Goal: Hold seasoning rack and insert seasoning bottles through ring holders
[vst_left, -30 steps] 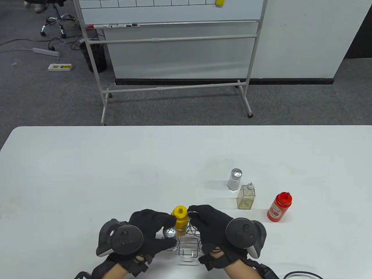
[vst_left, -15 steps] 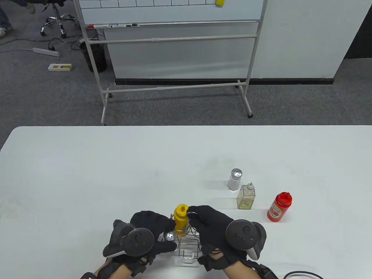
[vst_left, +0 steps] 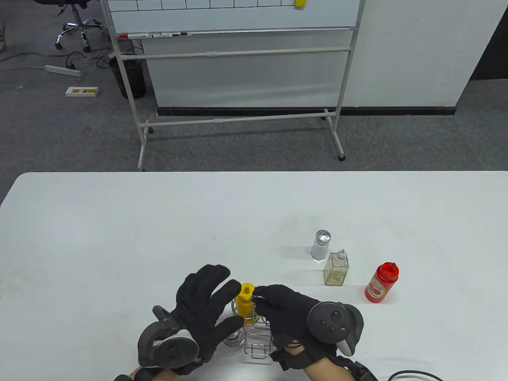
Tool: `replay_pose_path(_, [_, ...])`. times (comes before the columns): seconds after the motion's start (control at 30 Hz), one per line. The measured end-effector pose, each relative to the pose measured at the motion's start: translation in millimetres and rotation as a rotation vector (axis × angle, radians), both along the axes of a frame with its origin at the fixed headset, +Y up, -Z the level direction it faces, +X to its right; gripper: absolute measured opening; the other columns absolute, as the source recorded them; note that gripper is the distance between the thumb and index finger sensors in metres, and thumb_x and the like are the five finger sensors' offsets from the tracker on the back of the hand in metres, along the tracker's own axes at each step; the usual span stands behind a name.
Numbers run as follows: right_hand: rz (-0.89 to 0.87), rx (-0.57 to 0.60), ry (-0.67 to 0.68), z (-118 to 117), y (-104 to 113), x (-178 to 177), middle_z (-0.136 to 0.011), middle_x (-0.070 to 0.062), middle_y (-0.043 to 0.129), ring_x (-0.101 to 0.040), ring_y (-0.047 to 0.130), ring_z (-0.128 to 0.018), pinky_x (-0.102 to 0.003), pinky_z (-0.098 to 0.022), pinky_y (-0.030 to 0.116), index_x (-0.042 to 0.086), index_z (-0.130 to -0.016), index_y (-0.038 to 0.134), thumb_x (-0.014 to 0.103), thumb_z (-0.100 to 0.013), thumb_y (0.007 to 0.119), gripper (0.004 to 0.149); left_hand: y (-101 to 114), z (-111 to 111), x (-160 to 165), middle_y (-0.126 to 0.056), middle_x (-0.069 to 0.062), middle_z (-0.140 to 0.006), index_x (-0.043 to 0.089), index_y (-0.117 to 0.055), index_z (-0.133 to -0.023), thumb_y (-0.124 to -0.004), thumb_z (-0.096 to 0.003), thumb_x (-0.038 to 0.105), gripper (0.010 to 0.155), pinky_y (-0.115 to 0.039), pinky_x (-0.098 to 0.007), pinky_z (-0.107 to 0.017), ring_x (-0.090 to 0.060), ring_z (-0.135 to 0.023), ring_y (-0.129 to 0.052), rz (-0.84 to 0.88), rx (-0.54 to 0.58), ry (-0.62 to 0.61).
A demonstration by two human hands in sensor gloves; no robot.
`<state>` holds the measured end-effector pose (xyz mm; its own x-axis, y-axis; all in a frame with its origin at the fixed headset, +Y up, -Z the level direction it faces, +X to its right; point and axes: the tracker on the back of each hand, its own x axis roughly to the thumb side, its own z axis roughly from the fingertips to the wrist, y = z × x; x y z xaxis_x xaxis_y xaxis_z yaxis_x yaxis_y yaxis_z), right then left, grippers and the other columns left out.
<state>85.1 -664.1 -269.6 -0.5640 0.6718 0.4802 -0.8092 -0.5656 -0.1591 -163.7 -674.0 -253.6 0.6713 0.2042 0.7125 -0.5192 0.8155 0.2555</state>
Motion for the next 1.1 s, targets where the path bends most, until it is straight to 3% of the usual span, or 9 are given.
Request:
replay_pose_path(0.13, [0.029, 0.026, 0.008, 3.2, 1.2, -5.0, -0.061, -0.006, 0.110, -0.025, 0.121, -0.039, -0.041, -0.026, 0.098, 0.019, -0.070, 0.103, 0.029, -0.028, 0.102, 0.042, -10.8, -5.0, 6.5, -0.022, -0.029, -0.121, 0.013, -0.051, -0.113, -0.087, -0.0472, 0.050, 0.084, -0.027, -0.074, -0.067, -0.060, -0.104, -0.024, -0.061, -0.062, -0.038])
replay_pose_path(0.3, [0.077, 0.051, 0.020, 6.3, -0.6, -13.7, -0.062, -0.007, 0.110, -0.026, 0.122, -0.040, -0.041, -0.026, 0.099, 0.017, -0.072, 0.102, 0.027, -0.030, 0.100, 0.043, -9.9, -0.3, 9.9, -0.028, -0.027, -0.121, 0.010, -0.058, -0.111, -0.090, -0.0472, 0.045, 0.079, -0.026, -0.074, -0.068, -0.059, -0.105, -0.023, -0.053, -0.007, -0.050])
replay_pose_path(0.77, [0.140, 0.103, 0.054, 16.8, -0.2, -30.7, -0.061, -0.010, 0.109, -0.027, 0.123, -0.039, -0.041, -0.026, 0.100, 0.015, -0.069, 0.102, 0.025, -0.030, 0.099, 0.041, -9.1, 1.9, 5.4, -0.049, -0.020, -0.118, 0.010, -0.069, -0.092, -0.094, -0.0458, 0.045, 0.063, -0.035, -0.073, -0.068, -0.055, -0.105, -0.039, 0.016, 0.058, -0.014])
replay_pose_path(1.1, [0.120, 0.130, 0.031, 19.5, 1.9, -30.1, -0.061, -0.010, 0.109, -0.026, 0.123, -0.040, -0.039, -0.026, 0.102, 0.015, -0.070, 0.102, 0.026, -0.030, 0.099, 0.041, -9.0, 0.1, 4.1, -0.078, -0.011, -0.106, 0.012, -0.087, -0.080, -0.089, -0.0481, 0.045, 0.046, -0.043, -0.074, -0.068, -0.050, -0.102, -0.064, 0.035, 0.033, -0.022])
